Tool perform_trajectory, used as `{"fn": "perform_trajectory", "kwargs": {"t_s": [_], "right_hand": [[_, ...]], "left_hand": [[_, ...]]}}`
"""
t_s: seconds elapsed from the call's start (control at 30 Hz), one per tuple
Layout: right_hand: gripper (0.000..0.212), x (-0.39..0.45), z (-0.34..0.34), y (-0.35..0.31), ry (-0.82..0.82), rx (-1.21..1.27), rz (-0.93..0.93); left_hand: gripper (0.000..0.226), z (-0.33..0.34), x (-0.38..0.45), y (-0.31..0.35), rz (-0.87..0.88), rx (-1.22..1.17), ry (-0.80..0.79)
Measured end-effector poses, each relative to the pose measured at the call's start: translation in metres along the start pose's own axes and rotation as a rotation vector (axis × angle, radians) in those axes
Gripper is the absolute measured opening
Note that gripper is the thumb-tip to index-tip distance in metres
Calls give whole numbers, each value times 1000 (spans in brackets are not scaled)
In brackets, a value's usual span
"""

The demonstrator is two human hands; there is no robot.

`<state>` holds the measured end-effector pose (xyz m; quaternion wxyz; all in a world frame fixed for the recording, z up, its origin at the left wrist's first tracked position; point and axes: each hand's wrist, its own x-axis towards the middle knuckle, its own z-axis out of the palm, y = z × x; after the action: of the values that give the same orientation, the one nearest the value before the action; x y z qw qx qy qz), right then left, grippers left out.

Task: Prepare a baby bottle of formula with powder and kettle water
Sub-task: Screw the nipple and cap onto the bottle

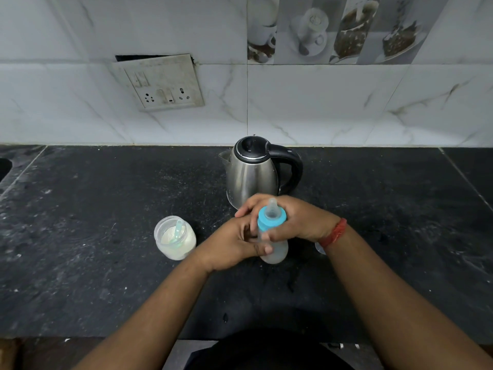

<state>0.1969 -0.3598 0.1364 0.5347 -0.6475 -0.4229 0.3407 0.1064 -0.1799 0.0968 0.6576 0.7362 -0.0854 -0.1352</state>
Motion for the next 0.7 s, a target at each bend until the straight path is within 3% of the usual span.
{"fn": "perform_trajectory", "kwargs": {"t_s": [0.17,0.33,0.4,0.47,0.6,0.7], "right_hand": [[14,17,22,10,497,36,-18],[25,34,48,14,892,1,59],[29,39,55,16,965,-21,101],[26,35,51,17,877,-5,67],[29,11,21,11,446,-11,27],[22,9,18,7,406,-28,1]], "left_hand": [[46,14,9,-1,63,-45,313],[56,32,17,-3,193,149,587],[53,36,18,-5,222,186,628],[54,31,16,-7,163,190,576],[66,4,9,-8,81,16,248],[64,-1,8,-2,66,-24,193]]}}
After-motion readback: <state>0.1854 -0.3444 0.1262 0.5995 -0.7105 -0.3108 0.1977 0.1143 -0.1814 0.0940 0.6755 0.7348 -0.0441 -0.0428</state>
